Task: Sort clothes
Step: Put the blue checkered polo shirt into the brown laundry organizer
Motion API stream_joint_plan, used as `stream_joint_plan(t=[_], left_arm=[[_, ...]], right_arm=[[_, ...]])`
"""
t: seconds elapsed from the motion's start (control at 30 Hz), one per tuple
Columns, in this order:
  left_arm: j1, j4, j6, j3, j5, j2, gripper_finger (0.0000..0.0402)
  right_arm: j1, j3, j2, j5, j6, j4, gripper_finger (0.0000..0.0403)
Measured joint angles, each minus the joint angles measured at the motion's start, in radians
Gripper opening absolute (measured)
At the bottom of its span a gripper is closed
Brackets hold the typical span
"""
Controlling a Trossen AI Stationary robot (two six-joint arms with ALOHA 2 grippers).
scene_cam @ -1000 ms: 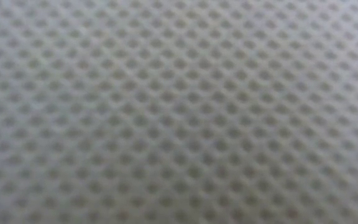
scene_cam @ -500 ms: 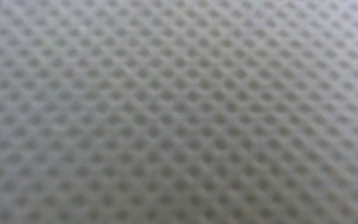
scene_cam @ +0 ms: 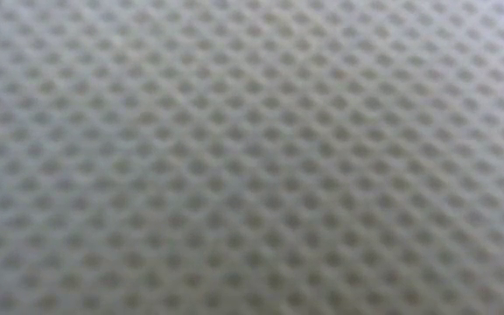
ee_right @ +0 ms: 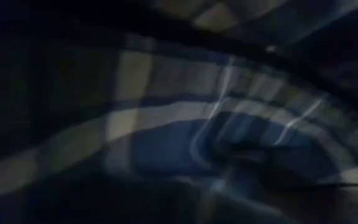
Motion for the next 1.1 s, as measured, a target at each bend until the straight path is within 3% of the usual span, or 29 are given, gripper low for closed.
stream_joint_plan(t=[0.07, 0.2, 0.43, 0.63, 0.77, 0.9, 1.1], left_arm=[[0.0, -0.001, -0.006, 0.0, 0.003, 0.0, 0.0001], [0.0, -0.008, -0.05, 0.0, -0.003, -0.008, 0.0016], [0.001, -0.114, -0.071, 0.001, -0.051, -0.083, 0.0103], [0.001, -0.384, -0.06, 0.001, -0.184, -0.147, 0.021], [0.001, -0.56, -0.076, 0.001, -0.202, -0.19, 0.0266], [0.0, -0.73, -0.113, 0.001, -0.201, -0.227, 0.0297], [0.0, -0.986, -0.109, 0.0, -0.188, -0.252, 0.0306]], right_arm=[[0.001, 0.025, 0.01, -0.013, -0.031, 0.0, 0.0037], [0.009, 0.04, 0.003, -0.014, -0.047, -0.007, 0.0013], [0.028, 0.042, -0.068, -0.014, -0.047, -0.041, 0.0009], [0.045, 0.044, -0.125, -0.014, -0.05, -0.043, 0.0009], [0.058, 0.065, -0.151, -0.015, -0.058, -0.043, 0.0009], [0.072, 0.107, -0.162, -0.037, -0.066, -0.041, 0.0009], [0.086, 0.183, -0.157, -0.093, -0.064, -0.044, 0.0009]])
